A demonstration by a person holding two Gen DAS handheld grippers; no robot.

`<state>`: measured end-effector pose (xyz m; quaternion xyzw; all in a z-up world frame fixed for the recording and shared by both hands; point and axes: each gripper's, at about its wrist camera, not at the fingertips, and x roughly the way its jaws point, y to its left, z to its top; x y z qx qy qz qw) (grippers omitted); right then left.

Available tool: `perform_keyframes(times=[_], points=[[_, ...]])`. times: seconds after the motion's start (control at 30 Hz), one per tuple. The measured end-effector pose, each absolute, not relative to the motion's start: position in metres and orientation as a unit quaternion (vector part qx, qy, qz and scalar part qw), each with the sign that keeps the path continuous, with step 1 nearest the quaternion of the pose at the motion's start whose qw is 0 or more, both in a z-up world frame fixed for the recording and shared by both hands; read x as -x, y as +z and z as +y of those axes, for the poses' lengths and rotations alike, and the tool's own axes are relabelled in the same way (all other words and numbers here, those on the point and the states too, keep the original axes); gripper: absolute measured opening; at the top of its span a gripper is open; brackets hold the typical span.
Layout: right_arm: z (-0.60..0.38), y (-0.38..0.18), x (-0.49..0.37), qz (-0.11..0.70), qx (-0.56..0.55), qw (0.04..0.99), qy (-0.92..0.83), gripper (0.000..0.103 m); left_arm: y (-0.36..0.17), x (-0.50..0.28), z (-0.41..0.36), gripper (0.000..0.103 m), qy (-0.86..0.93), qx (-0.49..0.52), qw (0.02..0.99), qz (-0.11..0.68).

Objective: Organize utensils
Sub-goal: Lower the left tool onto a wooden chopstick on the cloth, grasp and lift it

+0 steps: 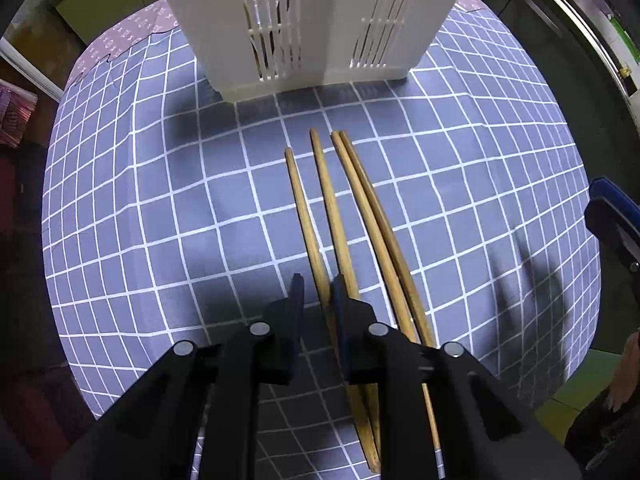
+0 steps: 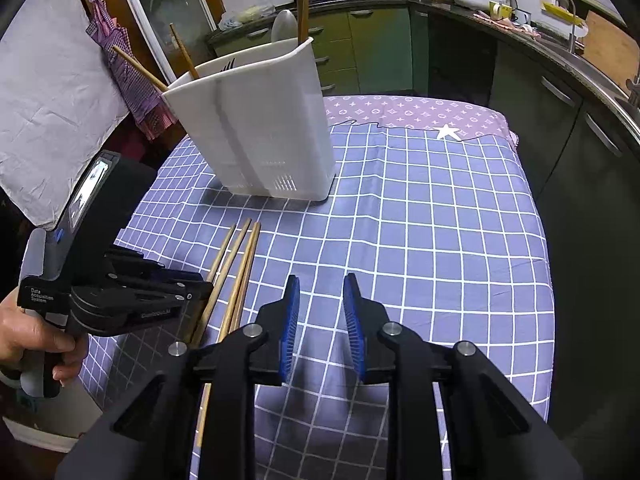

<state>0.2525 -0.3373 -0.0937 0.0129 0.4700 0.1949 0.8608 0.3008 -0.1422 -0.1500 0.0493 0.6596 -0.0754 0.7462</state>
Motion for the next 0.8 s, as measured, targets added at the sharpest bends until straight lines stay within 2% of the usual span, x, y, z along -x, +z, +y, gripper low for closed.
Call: perform_keyframes(times=[0.03, 0.13, 0.4, 0.8], points=[[-0.336, -0.094, -0.252, 0.471, -0.012, 0.86, 0.196, 0.023, -0.149, -0.3, -0.142, 0.01, -0.075, -0.048, 0.747, 0.658], [-0.333, -0.097, -0.253, 0.476, -0.005, 0.857, 0.195, 0.023, -0.148, -0.3, -0.137, 0.007, -0.077, -0.036, 0.75, 0.656], [-0.328, -0.109, -0.261, 0.502, 0.001, 0.843, 0.195, 0.023, -0.13, -0.295, -0.111, 0.007, -0.084, 0.001, 0.771, 0.632], [-0.29, -0.121, -0.277, 0.544, 0.029, 0.807, 0.228, 0.023, -0.066, -0.244, -0.081, 0.006, -0.109, 0.024, 0.833, 0.541]])
